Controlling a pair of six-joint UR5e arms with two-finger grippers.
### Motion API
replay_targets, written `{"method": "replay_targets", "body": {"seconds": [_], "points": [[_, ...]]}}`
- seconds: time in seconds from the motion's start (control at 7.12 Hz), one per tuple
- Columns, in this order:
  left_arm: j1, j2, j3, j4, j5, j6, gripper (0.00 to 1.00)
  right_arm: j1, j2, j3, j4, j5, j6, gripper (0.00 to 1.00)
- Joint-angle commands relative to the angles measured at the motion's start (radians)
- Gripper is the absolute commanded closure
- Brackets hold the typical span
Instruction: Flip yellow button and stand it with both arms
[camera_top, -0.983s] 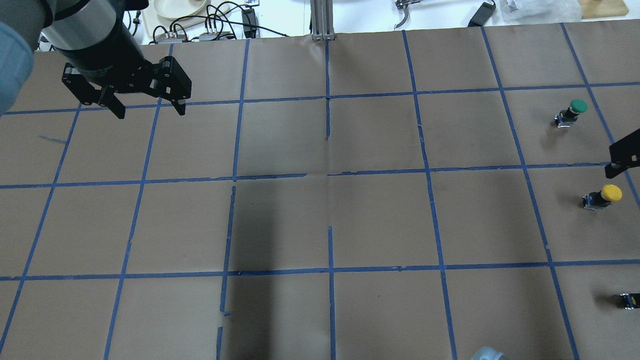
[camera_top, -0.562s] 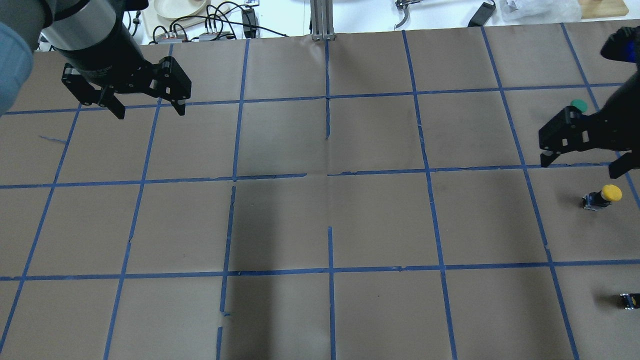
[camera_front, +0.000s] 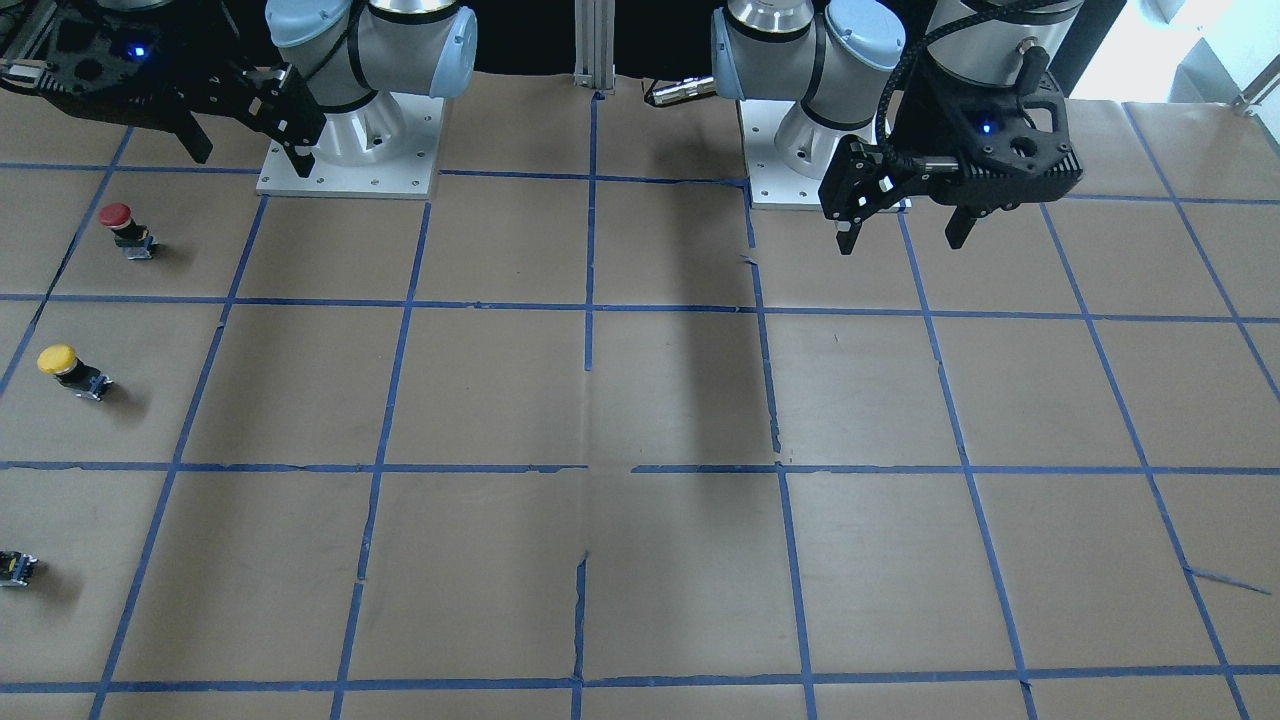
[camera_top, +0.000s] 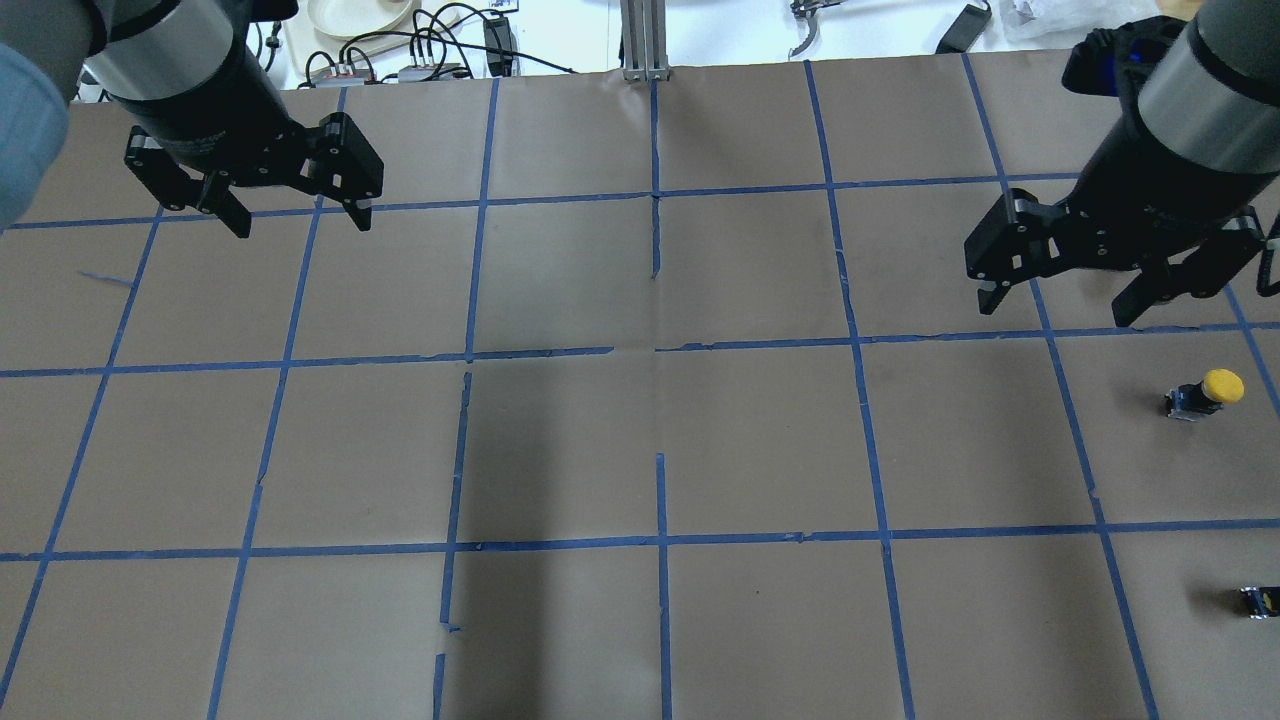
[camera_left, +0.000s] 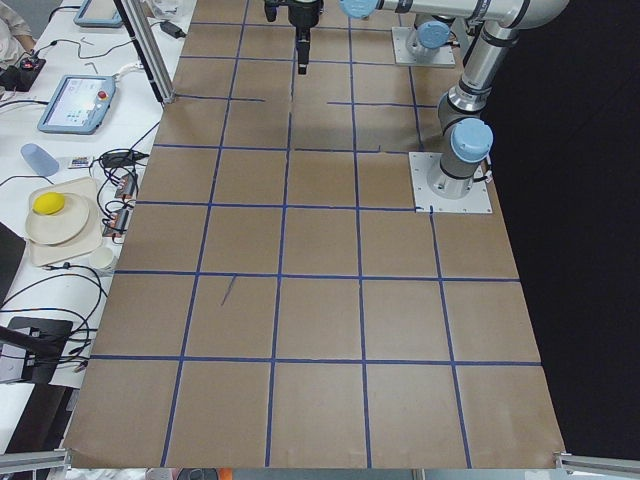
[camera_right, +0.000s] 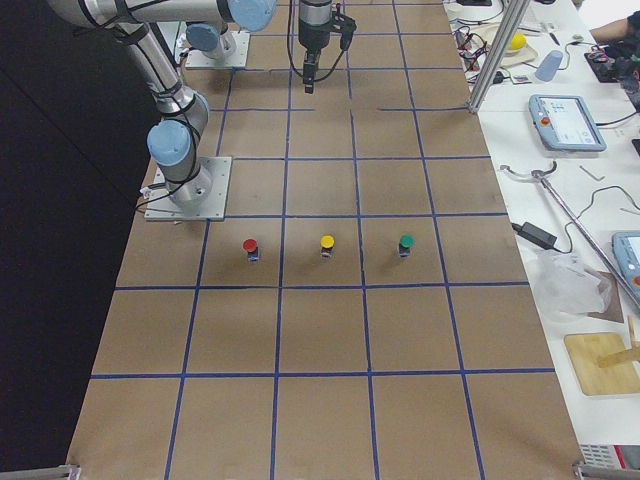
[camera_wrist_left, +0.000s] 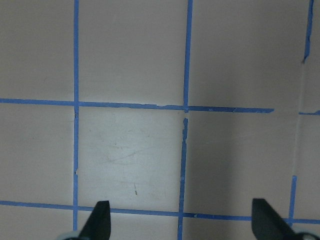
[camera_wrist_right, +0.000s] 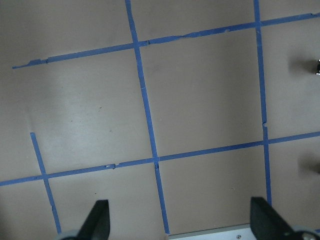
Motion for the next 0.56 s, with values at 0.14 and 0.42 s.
{"method": "replay_targets", "body": {"seconds": [0.14, 0.42], "points": [[0.000, 0.000, 0.000, 0.000, 0.000, 0.000, 0.00, 0.028, 0.014, 0.000, -0.001, 0.017, 0.008, 0.00], [0.000, 0.000, 0.000, 0.000, 0.000, 0.000, 0.00, 0.063, 0.017, 0.000, 0.001, 0.003, 0.008, 0.00]]}}
